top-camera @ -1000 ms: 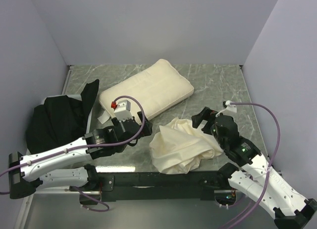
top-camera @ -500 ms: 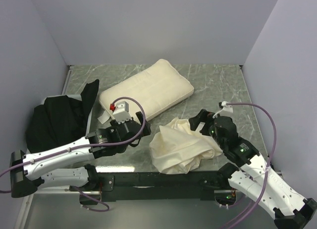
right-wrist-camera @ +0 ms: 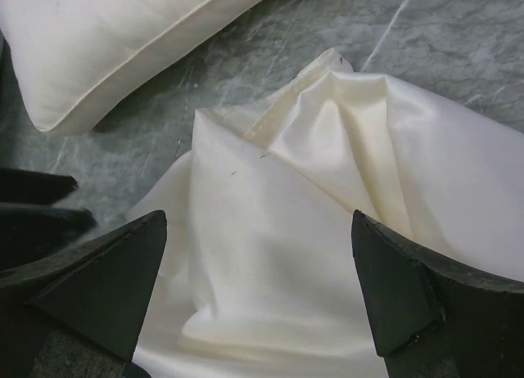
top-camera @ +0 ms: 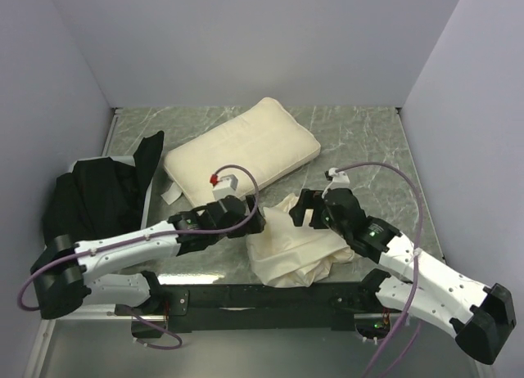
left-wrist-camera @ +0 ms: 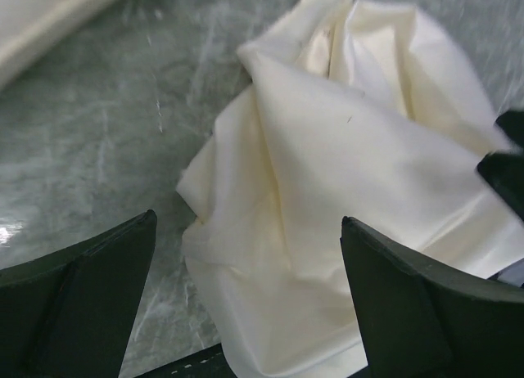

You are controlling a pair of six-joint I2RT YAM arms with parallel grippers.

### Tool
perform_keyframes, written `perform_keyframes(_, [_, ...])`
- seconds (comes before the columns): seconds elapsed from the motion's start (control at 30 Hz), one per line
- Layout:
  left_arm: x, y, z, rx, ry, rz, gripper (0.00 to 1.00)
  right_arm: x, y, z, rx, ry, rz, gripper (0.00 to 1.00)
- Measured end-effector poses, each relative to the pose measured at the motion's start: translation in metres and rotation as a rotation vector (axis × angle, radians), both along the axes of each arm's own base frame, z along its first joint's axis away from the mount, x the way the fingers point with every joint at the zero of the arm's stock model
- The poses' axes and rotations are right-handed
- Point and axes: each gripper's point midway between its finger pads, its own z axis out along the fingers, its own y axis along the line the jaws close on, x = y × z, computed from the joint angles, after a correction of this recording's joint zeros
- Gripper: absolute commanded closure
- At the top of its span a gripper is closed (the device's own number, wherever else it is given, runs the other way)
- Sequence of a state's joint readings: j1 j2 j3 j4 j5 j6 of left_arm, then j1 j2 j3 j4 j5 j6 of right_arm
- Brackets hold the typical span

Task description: Put the pillow into the pillowcase

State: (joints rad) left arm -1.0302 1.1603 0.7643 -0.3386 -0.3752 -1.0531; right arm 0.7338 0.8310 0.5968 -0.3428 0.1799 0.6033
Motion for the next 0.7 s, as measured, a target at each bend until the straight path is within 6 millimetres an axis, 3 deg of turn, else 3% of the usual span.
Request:
perform_keyframes(0.17, [-0.021, -0.017, -0.045, 0.007, 0.101, -0.121, 0.01, 0.011, 0.007, -0.022, -0.079, 0.036, 0.015, 0.02])
perform_keyframes(0.27, [-0.026, -0.025, -0.055, -0.004, 0.127, -0.156, 0.02, 0.018, 0.008, -0.040, -0.153, 0.078, 0.014, 0.02])
perform_keyframes(0.33, [-0.028, -0.034, -0.061, -0.010, 0.137, -0.178, 0.09, 0.024, 0.007, -0.050, -0.203, 0.093, 0.002, 0.02])
perform_keyframes(0.47, [-0.038, -0.043, -0.082, 0.017, 0.174, -0.220, 0.37, 0.034, 0.008, -0.058, -0.259, 0.104, -0.012, 0.03])
perform_keyframes(0.5, [-0.040, -0.044, -0.085, 0.021, 0.182, -0.224, 0.49, 0.036, 0.009, -0.058, -0.264, 0.104, -0.010, 0.03])
perform_keyframes(0.6, [-0.042, -0.046, -0.087, 0.017, 0.187, -0.223, 0.66, 0.037, 0.015, -0.062, -0.276, 0.105, 0.015, 0.03])
perform_keyframes(0.67, [-0.042, -0.047, -0.085, 0.005, 0.183, -0.220, 0.69, 0.035, 0.020, -0.066, -0.288, 0.112, 0.040, 0.02])
perform_keyframes(0.7, [-0.042, -0.045, -0.085, 0.001, 0.184, -0.215, 0.75, 0.035, 0.025, -0.067, -0.296, 0.114, 0.058, 0.02])
